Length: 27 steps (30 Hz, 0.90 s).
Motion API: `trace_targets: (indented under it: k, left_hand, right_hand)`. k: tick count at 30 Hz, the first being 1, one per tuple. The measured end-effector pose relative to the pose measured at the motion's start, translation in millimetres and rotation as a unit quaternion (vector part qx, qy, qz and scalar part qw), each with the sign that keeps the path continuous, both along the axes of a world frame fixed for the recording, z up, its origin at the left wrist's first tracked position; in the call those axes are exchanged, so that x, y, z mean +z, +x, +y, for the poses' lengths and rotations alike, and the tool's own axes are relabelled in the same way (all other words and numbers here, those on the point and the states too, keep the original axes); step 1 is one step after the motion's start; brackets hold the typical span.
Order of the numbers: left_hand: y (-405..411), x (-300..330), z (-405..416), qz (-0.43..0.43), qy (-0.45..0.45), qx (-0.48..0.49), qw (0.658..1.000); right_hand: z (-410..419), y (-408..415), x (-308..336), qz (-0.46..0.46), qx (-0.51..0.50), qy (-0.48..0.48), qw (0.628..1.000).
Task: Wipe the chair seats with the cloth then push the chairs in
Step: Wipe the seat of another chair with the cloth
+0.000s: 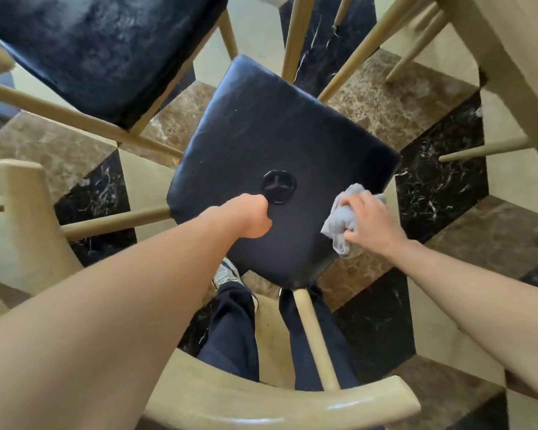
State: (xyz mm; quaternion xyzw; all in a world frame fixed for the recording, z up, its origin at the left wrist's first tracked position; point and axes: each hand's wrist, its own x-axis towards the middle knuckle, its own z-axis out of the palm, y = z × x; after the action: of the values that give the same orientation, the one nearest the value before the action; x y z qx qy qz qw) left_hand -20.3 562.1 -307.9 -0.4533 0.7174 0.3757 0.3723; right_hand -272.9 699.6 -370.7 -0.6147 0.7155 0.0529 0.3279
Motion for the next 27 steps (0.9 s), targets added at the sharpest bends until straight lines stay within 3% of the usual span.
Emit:
trace_targets:
  k: [2,3,6,9,13,16,18,21,27]
  left_hand:
    - [3.2,-2.0,0.0,-0.002,0.001,-0.006,1.0]
    - [3.7,-3.1,0.5,0.003,-0.001,-0.007,1.0]
    - [0.8,-2.1,-1.1,0.022,-0.006,-0.001,1.0]
    - [0.5,0.1,-3.5,0.023,-0.002,-0.003,1.0]
    - [0.2,-1.1,-7.9,0.024,-0.008,-0.012,1.0]
    - [0.4,-5.0,-6.3,0.024,-0.011,-0.018,0.999]
    - [1.6,-9.4,-3.1,0.02,-0.006,-0.018,1.0]
    - [2.7,-16.0,-2.1,0.028,0.003,-0.005,1.0]
    - [20.9,-29.1,-1.4,0.065,-0.055,0.031,0.996]
  right_hand:
    - [-13.5,-4.9,-1.0,0.01,-0.086,0.002,0.996]
    - [-14.1,-0.5,-0.2,0.023,-0.061,-0.002,0.998]
    - [-1.2,31.1,0.0,0.018,0.163,-0.031,0.986]
    - [22.9,70.8,-5.5,-0.075,0.371,-0.003,0.926]
    - [35.8,101.1,-10.5,-0.148,0.489,0.049,0.858]
    - [37.5,105.7,-16.9,-0.139,0.51,0.013,0.849]
    - [40.0,102.7,-21.6,-0.116,0.49,-0.029,0.864]
    - [35.7,87.2,-25.6,-0.09,0.382,-0.098,0.914]
    - [-42.2,25.2,-20.8,0.087,0.089,-0.133,0.983]
